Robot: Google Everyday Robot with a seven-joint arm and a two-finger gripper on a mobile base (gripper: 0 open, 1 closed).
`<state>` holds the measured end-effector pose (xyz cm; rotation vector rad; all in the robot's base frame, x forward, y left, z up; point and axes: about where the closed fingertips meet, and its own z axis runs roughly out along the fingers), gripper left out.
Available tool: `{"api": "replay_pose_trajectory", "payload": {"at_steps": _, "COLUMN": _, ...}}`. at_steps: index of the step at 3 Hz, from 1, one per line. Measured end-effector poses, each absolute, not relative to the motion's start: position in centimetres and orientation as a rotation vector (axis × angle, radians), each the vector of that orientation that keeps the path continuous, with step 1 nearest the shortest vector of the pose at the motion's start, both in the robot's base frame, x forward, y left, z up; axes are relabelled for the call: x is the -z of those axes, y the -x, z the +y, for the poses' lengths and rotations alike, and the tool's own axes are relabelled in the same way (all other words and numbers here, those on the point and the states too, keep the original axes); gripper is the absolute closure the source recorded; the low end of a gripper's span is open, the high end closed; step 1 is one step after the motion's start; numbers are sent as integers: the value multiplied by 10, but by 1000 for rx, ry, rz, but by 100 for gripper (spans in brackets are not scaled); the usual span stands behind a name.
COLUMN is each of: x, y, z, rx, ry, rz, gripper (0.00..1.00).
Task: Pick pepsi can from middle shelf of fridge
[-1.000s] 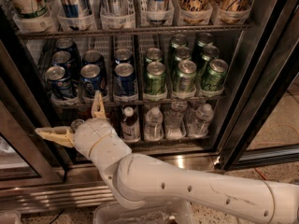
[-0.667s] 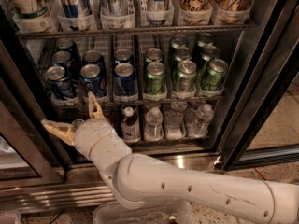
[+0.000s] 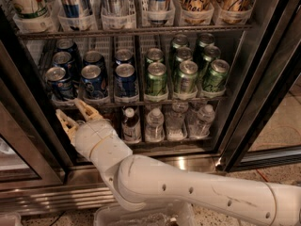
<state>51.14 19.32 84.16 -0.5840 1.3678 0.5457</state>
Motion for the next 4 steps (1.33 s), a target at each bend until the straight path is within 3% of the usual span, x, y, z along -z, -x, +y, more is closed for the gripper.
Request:
{"api": "replay_pose_trajectory", "payload": {"at_steps": 1, "x": -842, "y": -511, "z": 193, "rx": -546, "ry": 584, "rz": 1368, "gripper": 32}}
{"api": "replay_pose_trajectory", "payload": {"at_steps": 2, "x": -842, "y": -511, "z": 193, "rx": -546, "ry": 584, "rz": 1368, "gripper": 32}}
{"api": "replay_pose_trajectory", "payload": {"at_steps": 3, "x": -842, "y": -511, "z": 193, "rx": -545, "ry": 585, "rz": 1368, "gripper": 46}}
{"api": "replay_pose_trajectory", "payload": {"at_steps": 4, "x": -838, "y": -515, "z": 195, "rx": -532, "ry": 600, "rz": 1379, "gripper": 38}}
